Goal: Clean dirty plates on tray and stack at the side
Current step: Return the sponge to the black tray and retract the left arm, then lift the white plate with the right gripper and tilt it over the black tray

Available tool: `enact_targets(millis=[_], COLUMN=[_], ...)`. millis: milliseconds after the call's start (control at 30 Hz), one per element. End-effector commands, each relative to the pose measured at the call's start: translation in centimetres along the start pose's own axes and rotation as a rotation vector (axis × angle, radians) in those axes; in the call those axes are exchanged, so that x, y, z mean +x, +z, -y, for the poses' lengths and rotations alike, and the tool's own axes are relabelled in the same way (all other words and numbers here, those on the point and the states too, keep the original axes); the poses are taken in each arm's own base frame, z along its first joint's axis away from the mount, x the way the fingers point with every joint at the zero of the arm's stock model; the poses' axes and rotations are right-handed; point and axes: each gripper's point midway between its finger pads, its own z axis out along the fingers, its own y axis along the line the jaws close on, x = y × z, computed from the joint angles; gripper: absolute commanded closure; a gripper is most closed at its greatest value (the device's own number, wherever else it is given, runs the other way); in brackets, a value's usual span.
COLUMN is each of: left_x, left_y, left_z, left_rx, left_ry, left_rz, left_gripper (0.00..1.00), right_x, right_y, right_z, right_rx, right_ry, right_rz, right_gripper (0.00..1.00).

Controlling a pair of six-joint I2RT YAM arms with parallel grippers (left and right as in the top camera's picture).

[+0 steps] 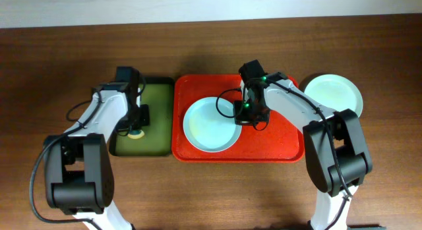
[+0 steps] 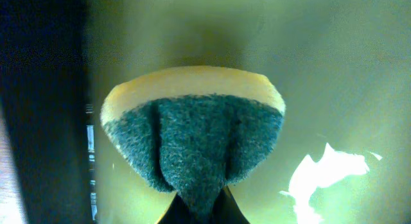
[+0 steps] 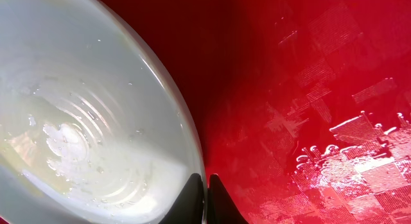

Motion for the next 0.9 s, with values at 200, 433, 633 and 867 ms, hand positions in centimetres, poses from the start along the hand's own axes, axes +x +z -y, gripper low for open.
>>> enact_targets(millis=[200, 433, 633, 867], left_x=[-4.1, -4.0, -4.0, -4.0], left_y=[-6.8, -18.0, -18.0, -18.0], left_z=[-0.1, -12.6, -12.6, -12.6], left_rx=[0.178, 0.153, 0.153, 0.154], left_ry=[-0.134, -0.554, -0.554, -0.553], left_rz=[0.177, 0.492, 0.492, 0.492], left_gripper=[0.0, 0.01, 0.01, 0.01], right_x=[0.4, 1.0, -0.7, -8.6], right_y=[0.4, 2.6, -3.2, -12.8], right_z=[-0.3, -0.8, 0.0, -6.6], right_rx=[-0.012, -0.003, -0.11, -0.065], right_ry=[-0.008, -0.029, 0.078, 0.088], right_rz=[-0.015, -0.05, -0.039, 0.33], right_gripper=[0.85, 0.76, 0.96, 0.96])
